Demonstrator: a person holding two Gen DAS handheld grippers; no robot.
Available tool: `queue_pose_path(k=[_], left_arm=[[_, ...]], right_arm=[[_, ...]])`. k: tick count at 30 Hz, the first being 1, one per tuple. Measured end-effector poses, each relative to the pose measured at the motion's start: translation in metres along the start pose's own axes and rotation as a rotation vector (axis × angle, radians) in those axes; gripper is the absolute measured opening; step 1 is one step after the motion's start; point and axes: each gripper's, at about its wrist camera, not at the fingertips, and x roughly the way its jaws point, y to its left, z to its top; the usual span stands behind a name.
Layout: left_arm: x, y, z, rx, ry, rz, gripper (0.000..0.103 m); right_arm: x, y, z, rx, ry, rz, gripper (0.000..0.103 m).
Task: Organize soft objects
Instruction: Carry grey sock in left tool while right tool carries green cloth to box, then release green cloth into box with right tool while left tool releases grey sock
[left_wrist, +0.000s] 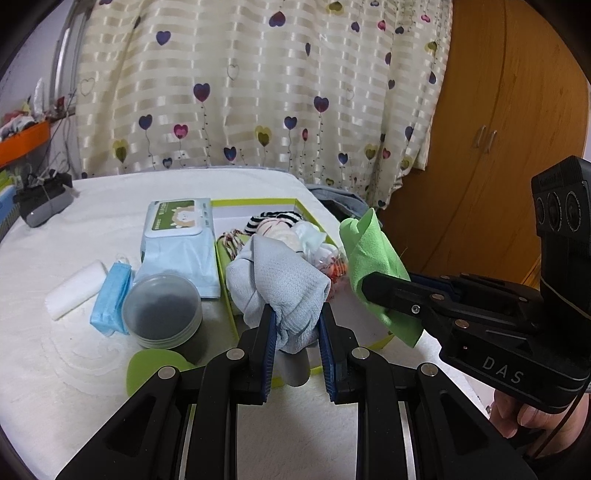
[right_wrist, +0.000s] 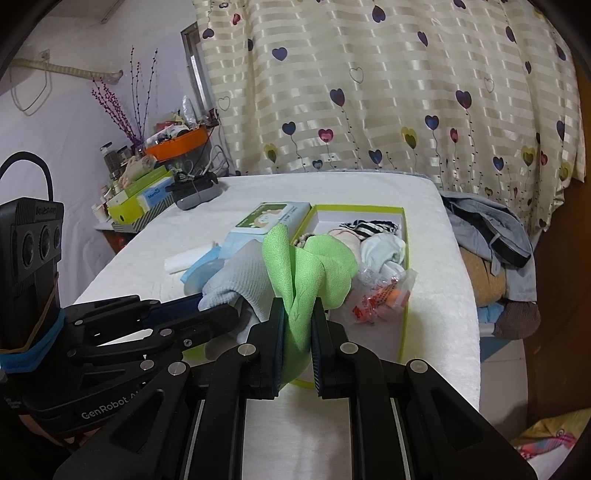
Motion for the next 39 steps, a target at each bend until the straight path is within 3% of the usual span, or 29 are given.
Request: queue_pose_path(k=[22,39], left_arm=[[0.052,-0.001,0.001,0.018,0.086,-0.007,0.020],[0.087,-0.004,0.007,0.035,0.121,0.035,0.022]], right_arm=[[0.048,-0.043,-0.015,0.071,0.135,-0.063,0.013],[0.080,-0.057,-0.010,0.058,0.176,-0.076,0.014]])
